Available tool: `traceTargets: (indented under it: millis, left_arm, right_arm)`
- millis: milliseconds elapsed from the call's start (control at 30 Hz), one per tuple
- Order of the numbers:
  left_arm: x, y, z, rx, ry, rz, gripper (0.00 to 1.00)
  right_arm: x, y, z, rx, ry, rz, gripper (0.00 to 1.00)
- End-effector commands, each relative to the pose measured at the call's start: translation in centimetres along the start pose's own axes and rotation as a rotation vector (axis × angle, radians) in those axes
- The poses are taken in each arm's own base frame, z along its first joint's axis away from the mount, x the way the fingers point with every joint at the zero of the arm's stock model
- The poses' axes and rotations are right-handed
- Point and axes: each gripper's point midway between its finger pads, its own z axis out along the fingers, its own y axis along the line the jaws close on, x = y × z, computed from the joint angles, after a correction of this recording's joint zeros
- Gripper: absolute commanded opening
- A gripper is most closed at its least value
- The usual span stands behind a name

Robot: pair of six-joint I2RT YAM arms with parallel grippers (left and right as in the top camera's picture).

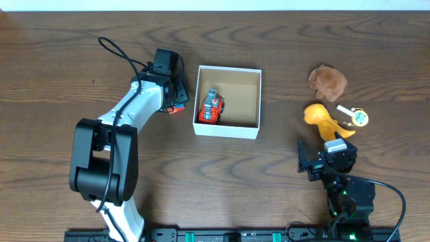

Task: Pack container
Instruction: 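Lower the left gripper onto the 2x2 colour cube and grasp it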

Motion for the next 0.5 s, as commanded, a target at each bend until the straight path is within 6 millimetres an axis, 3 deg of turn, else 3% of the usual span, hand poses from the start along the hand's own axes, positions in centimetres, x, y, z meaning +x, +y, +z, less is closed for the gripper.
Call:
traceTargets:
  millis: [0,467]
  left_arm:
    - [-0.34,-0.16,0.14,-0.001,-0.002,-0.006,0.62]
    - [0.33,0.34,0.14,-0.021,0.025,0.0,0.62]
  right_arm:
    - [0.08,-0.17,-0.03,0.005,0.0,0.013,0.99]
    - [0.08,-0.17,-0.03,0.005,0.0,0.013,0.99]
